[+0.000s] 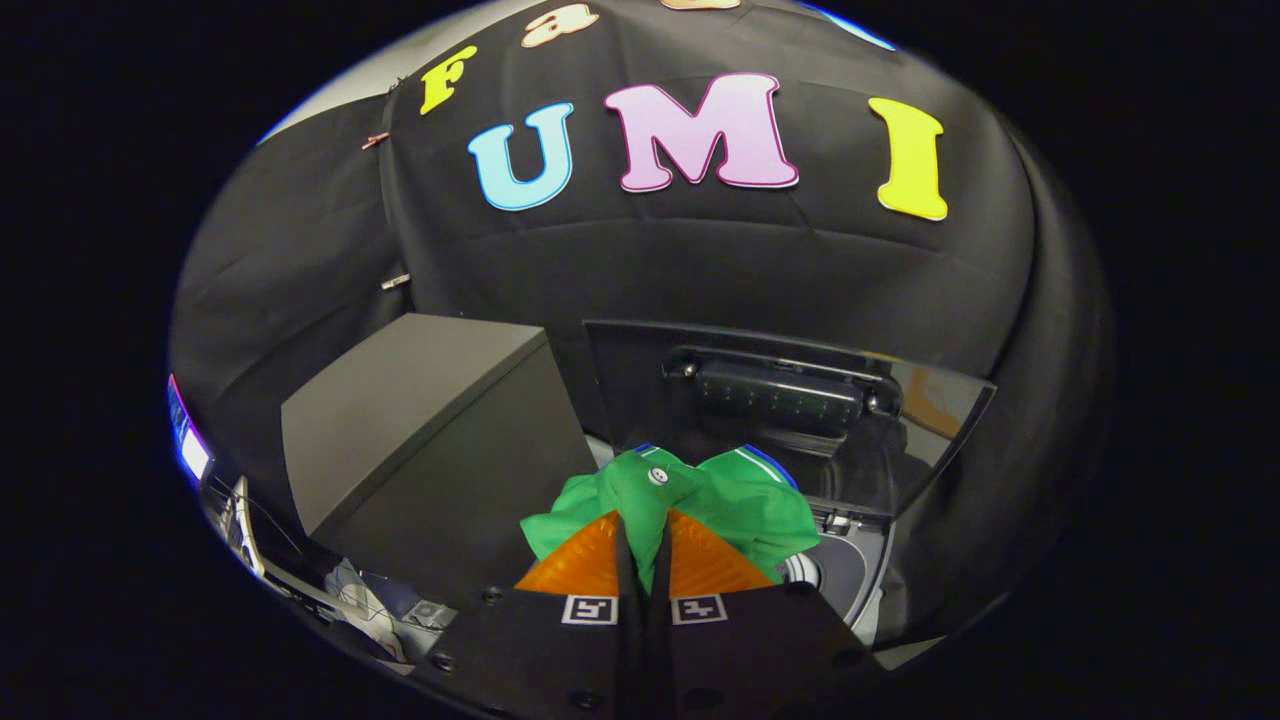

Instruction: Put the clothes into the washing machine and then close the washing machine lid.

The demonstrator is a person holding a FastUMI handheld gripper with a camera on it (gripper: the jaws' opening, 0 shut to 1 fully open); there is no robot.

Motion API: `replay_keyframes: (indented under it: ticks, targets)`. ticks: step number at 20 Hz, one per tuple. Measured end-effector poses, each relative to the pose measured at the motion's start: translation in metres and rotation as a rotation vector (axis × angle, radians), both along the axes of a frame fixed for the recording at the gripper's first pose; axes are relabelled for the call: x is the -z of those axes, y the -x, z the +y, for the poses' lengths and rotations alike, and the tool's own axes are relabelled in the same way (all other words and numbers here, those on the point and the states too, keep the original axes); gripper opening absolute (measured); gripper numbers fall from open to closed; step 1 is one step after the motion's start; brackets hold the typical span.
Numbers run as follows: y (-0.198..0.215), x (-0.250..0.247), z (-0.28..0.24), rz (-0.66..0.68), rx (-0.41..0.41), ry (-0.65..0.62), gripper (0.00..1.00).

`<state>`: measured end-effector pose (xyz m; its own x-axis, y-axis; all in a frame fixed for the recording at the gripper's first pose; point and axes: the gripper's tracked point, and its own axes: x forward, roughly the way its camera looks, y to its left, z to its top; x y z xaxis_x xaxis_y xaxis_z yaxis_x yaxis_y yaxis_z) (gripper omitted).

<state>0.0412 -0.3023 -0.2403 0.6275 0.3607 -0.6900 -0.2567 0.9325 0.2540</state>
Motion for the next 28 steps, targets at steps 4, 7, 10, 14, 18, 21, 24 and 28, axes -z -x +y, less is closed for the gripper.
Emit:
replay_keyframes:
  ticks: [4,7,10,14,18,21,24,28]
  targets:
    - [0.003,0.023,-0.001,0.018,-0.004,0.018,0.05]
    - [0.007,0.043,-0.003,0.043,-0.003,0.047,0.05]
    - [0.002,0.061,-0.007,0.052,0.007,0.071,0.05]
    - [-0.001,0.074,-0.008,0.068,0.018,0.078,0.05]
    - [-0.004,0.094,-0.009,0.093,0.024,0.105,0.05]
    - [-0.005,0.111,-0.012,0.125,0.052,0.118,0.05]
    - [-0.008,0.128,-0.012,0.170,0.087,0.107,0.05]
    - [-0.007,0.153,-0.020,0.227,0.134,0.117,0.05]
